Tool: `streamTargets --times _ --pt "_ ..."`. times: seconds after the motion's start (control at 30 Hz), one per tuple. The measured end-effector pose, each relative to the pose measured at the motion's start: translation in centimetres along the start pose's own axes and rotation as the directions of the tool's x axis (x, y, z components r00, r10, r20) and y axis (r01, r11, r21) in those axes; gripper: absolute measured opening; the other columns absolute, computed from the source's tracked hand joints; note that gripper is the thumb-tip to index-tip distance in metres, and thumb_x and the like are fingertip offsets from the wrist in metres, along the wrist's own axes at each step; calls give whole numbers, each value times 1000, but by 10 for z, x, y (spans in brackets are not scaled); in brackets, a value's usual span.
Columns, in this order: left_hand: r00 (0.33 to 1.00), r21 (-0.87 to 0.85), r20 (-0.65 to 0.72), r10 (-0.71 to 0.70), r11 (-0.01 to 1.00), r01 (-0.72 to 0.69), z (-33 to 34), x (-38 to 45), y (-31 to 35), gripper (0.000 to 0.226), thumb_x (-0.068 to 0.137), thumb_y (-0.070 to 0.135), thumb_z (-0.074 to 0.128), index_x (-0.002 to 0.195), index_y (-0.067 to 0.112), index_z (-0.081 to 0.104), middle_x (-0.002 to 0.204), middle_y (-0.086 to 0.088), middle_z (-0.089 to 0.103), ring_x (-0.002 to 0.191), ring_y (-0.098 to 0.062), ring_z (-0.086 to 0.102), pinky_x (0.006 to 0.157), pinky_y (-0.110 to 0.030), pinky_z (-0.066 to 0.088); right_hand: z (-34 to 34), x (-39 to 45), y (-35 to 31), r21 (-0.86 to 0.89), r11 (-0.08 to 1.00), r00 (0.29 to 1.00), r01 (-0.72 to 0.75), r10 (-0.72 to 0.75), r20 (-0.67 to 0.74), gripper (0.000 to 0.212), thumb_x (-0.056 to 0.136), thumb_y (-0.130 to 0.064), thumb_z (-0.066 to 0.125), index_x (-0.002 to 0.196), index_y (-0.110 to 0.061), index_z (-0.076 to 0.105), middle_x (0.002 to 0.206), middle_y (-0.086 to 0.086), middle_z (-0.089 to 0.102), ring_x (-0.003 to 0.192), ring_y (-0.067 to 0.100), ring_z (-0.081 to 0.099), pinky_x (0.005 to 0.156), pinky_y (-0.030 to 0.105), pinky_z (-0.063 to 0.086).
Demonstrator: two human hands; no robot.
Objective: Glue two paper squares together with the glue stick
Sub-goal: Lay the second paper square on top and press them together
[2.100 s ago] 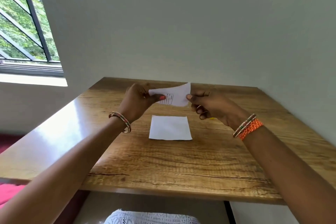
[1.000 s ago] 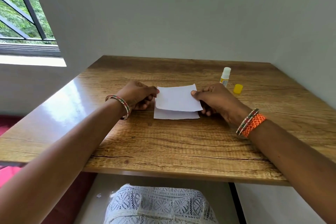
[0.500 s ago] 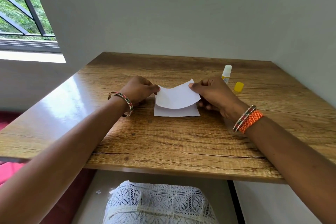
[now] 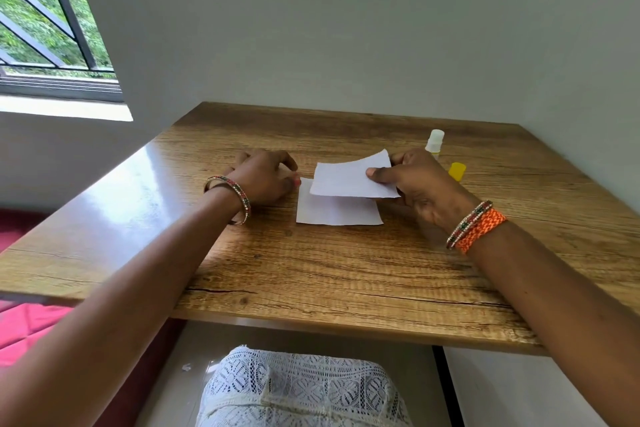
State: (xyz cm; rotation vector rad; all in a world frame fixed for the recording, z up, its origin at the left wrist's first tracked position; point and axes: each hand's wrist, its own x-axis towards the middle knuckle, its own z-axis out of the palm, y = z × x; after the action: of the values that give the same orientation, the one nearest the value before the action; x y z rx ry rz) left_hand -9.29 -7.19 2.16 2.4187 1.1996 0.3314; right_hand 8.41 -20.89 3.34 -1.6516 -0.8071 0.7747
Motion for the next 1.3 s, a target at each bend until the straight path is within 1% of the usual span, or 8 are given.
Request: streamTargets --times 0.07,0.17,0.27,0.53,0.63,1.0,1.13,1.3 --pt "994 -65 85 69 996 -64 -5 1 -3 39 83 39 59 120 33 51 134 -7 46 128 -30 36 105 -45 32 4 -1 -1 -80 997 1000 13 -12 7 28 82 -9 69 108 -1 64 99 12 70 81 18 67 59 23 55" --pt "978 -126 124 167 980 -152 -10 1 -8 43 82 37 61 123 34 49 143 -3 40 134 -26 32 107 -44 30 9 -2 -4 -144 988 999 49 -46 20 29 82 -10 69 110 -3 64 85 2 67 70 9 62 43 13 46" --pt "964 -102 180 198 978 -182 -12 5 -16 40 81 36 62 121 34 52 143 -2 41 134 -24 33 109 -48 29 11 -1 -7 -168 985 999 45 -43 21 37 83 -10 68 118 -4 60 79 -6 60 66 5 58 36 8 39" --pt "991 -137 103 80 988 -65 -9 23 -29 39 81 46 58 116 29 53 136 -7 46 122 -27 44 104 -45 37 15 6 -7 -230 972 999 48 -51 -7 42 81 -14 71 120 -5 60 90 -1 66 65 3 57 35 7 37" --pt "997 -105 59 42 994 -36 -5 27 -27 41 78 53 58 113 32 53 135 -7 46 126 -31 40 105 -49 33 15 7 -6 -235 971 999 43 -44 0 40 80 -14 72 117 -5 62 76 -9 60 64 3 59 36 8 39" --pt "1000 10 -31 -2 1000 2 0 23 -21 46 75 58 57 115 36 51 143 -5 38 133 -31 30 108 -52 23 14 13 -4 -199 980 999 22 -13 42 37 79 -12 72 114 -6 63 84 -3 66 74 10 64 45 13 49" --pt "999 20 -43 -16 1000 17 1 22 -20 46 74 59 57 114 36 51 143 -5 37 134 -32 28 109 -51 20 14 14 -3 -199 980 999 20 -11 44 40 79 -12 72 116 -5 62 94 3 68 77 12 65 51 17 50" --pt "999 26 -38 -28 999 29 1 21 -19 46 74 60 57 114 37 51 143 -5 38 133 -31 30 108 -51 21 14 15 -2 -202 979 999 14 -5 46 38 79 -13 73 114 -6 63 86 -1 67 76 11 65 49 16 50"
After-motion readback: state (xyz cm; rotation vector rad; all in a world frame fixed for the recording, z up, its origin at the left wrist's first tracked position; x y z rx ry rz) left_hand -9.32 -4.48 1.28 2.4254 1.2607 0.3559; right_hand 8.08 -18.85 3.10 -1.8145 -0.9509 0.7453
